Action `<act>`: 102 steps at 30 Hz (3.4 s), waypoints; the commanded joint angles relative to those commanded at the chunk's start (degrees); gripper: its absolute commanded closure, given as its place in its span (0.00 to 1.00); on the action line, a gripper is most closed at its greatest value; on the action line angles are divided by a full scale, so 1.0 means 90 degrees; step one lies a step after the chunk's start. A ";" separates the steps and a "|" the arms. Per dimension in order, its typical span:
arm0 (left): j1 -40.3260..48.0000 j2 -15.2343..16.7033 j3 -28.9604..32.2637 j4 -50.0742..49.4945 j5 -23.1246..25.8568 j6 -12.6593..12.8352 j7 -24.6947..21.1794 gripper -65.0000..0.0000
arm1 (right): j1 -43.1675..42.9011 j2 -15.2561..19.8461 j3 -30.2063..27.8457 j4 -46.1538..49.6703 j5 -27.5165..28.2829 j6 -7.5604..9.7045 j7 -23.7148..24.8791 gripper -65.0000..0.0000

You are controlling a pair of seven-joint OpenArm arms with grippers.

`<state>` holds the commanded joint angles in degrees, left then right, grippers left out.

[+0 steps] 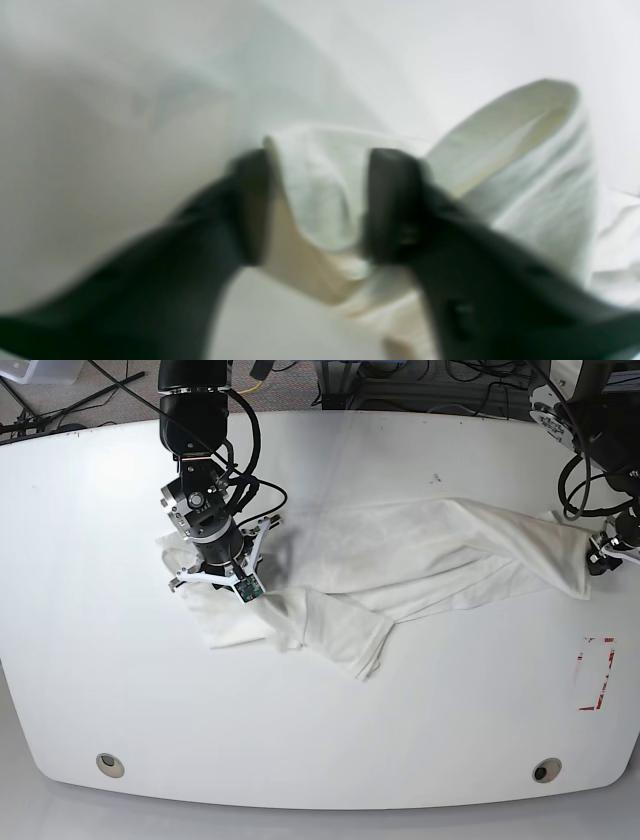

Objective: Fold the T-shirt properly
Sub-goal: 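Lift the shirt with both grippers and swing it toward the table edge, then lay the shirt flat by dragging both grippers across the table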

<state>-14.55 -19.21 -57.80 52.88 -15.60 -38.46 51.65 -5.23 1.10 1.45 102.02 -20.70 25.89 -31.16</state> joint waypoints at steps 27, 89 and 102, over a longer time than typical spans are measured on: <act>-0.0283 -0.0283 0.1260 0.3321 0.0000 -0.0020 0.0010 1.00 | 0.1748 0.0098 0.0020 0.0821 -0.0049 0.0029 -0.0742 1.00; 0.1817 -0.0186 0.1221 0.5460 0.0010 -0.0171 0.0938 1.00 | 0.0244 -0.0039 0.3204 0.1573 0.4513 0.1568 -0.3546 1.00; 0.3321 -0.0322 0.1260 0.5460 0.0049 -0.0171 0.0449 1.00 | -0.1319 0.0195 0.3995 0.1553 0.7004 0.1568 -0.4884 1.00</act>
<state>15.34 -22.11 -46.46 102.02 -15.16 -40.00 55.69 -17.10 2.86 37.41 116.00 42.33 40.00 -75.12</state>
